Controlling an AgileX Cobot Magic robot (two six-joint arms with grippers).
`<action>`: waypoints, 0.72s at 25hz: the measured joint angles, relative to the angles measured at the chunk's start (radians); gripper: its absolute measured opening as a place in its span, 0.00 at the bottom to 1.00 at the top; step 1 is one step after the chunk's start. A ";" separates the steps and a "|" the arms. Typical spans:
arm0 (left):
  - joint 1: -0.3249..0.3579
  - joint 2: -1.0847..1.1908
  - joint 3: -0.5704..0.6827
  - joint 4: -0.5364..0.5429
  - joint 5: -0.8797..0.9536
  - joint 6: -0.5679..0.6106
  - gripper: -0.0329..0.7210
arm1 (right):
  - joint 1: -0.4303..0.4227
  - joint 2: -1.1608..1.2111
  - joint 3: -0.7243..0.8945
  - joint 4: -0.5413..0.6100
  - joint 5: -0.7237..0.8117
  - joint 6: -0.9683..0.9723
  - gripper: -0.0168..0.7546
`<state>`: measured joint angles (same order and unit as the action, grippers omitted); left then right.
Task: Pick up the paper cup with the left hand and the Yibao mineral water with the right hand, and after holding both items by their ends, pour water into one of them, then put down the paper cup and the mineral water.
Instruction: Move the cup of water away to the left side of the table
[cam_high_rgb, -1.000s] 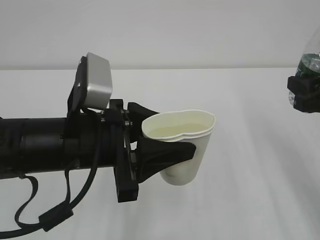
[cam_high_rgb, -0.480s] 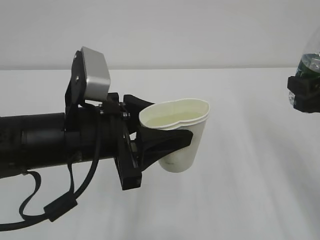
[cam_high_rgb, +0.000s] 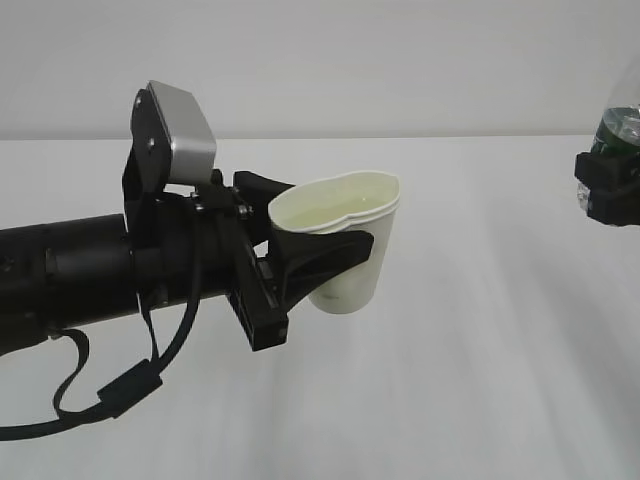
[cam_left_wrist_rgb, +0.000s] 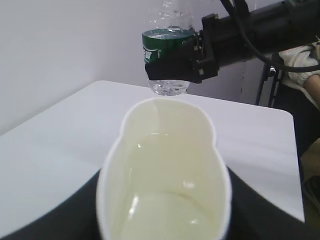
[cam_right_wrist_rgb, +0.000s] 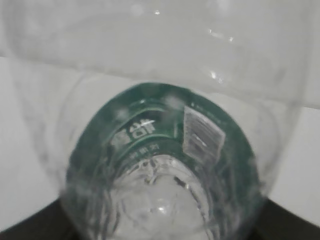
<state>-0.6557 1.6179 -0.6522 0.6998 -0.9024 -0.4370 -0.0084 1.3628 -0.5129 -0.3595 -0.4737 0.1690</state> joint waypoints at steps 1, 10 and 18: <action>0.000 0.000 0.000 -0.010 0.001 0.006 0.54 | 0.000 0.000 0.000 0.000 0.000 0.000 0.55; 0.016 0.000 0.000 -0.087 0.005 0.052 0.54 | 0.000 0.000 0.000 0.000 0.000 0.000 0.55; 0.068 0.001 0.000 -0.113 0.005 0.060 0.54 | 0.000 0.000 0.000 0.000 0.000 0.000 0.55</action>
<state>-0.5875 1.6185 -0.6522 0.5867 -0.8979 -0.3765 -0.0084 1.3628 -0.5129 -0.3595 -0.4737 0.1690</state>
